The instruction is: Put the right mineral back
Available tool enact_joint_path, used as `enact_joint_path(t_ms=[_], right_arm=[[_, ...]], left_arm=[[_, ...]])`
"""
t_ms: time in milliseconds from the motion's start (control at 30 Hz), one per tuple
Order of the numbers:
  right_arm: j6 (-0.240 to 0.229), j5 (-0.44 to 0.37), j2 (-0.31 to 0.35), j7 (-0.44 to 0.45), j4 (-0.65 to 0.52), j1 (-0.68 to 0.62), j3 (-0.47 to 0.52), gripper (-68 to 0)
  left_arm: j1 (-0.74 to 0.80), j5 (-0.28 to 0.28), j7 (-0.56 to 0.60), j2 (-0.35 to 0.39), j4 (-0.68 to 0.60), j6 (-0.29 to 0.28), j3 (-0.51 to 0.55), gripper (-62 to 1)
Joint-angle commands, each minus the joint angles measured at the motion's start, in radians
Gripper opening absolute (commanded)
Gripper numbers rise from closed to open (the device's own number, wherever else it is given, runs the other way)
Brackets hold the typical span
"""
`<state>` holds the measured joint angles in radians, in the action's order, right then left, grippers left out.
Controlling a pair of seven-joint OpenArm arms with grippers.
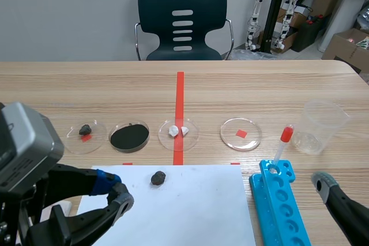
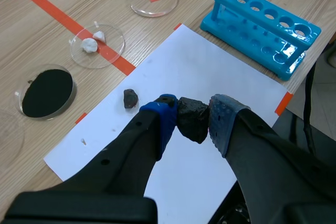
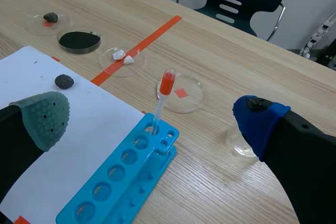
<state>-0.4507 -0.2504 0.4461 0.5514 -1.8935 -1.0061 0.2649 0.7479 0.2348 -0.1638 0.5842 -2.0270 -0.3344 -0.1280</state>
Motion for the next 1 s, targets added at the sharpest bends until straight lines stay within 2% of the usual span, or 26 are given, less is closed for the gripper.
enact_joint_path(t_ms=[0, 400, 500, 733, 800, 900, 967], right_arm=[[0.001, -0.010, 0.008, 0.015, -0.014, 0.006, 0.002, 0.4], [0.001, -0.010, 0.008, 0.014, -0.014, 0.006, 0.002, 0.4], [0.001, -0.010, 0.008, 0.014, -0.014, 0.006, 0.002, 0.4], [0.001, -0.010, 0.008, 0.014, -0.014, 0.006, 0.002, 0.4], [0.001, -0.010, 0.008, 0.014, -0.014, 0.006, 0.002, 0.4], [0.001, -0.010, 0.008, 0.014, -0.014, 0.006, 0.002, 0.4], [0.001, -0.010, 0.008, 0.014, -0.014, 0.006, 0.002, 0.4]], left_arm=[[-0.003, 0.015, 0.011, -0.019, -0.013, 0.002, -0.026, -47.7], [-0.148, 0.014, 0.010, -0.035, 0.061, 0.012, -0.206, -47.7], [-0.204, 0.016, 0.011, -0.035, 0.100, 0.056, -0.264, -47.8], [-0.359, 0.098, 0.010, -0.042, 0.196, 0.173, -0.415, -47.9], [-0.405, 0.098, 0.010, -0.059, 0.223, 0.194, -0.453, -47.9], [-0.474, 0.102, 0.006, -0.094, 0.272, 0.196, -0.500, -47.9], [-0.523, 0.110, -0.030, -0.127, 0.309, 0.210, -0.526, -47.9]])
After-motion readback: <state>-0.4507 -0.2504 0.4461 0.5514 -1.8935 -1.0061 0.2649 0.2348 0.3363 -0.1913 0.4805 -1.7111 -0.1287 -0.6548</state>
